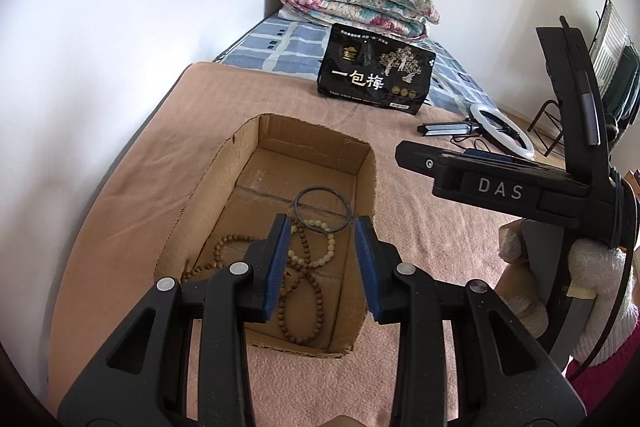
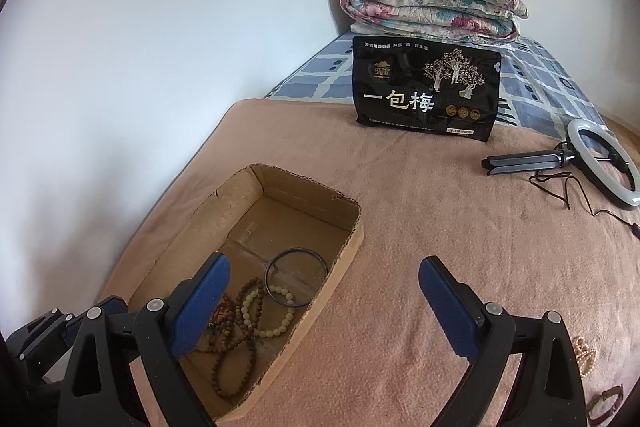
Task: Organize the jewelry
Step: 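Move both tools away from the box toward the pearl jewelry on the blanket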
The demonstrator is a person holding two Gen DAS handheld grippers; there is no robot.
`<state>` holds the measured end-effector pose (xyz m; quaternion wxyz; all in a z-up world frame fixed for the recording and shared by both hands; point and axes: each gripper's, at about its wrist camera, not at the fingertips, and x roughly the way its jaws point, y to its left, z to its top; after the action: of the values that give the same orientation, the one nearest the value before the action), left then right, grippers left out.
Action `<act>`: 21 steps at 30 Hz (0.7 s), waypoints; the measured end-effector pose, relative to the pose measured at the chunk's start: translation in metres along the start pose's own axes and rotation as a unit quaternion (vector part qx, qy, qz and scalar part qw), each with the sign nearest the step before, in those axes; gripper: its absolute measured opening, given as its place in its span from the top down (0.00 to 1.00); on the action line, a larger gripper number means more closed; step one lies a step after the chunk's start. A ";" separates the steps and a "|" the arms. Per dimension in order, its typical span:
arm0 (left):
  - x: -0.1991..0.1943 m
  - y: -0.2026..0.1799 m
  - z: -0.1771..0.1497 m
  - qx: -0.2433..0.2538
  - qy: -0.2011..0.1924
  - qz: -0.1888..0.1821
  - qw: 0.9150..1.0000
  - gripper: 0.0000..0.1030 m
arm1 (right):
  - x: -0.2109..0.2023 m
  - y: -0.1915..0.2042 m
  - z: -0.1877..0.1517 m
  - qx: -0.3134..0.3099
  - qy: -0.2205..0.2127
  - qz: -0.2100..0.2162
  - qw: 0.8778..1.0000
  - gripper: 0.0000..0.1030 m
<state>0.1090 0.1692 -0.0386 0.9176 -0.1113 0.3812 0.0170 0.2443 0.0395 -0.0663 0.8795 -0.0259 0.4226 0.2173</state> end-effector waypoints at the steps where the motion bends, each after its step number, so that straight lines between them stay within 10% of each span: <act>1: -0.001 -0.003 0.000 0.001 -0.002 -0.001 1.000 0.68 | -0.004 -0.003 -0.001 -0.002 -0.001 -0.003 1.000 0.06; 21: -0.010 -0.074 0.001 0.036 -0.017 -0.043 0.998 0.68 | -0.084 -0.087 -0.034 0.005 -0.039 -0.078 0.996 0.00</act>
<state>0.1113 0.0977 -0.0169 0.9273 -0.0941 0.3606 -0.0343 0.2083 -0.0768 -0.0367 0.9097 -0.0463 0.3857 0.1465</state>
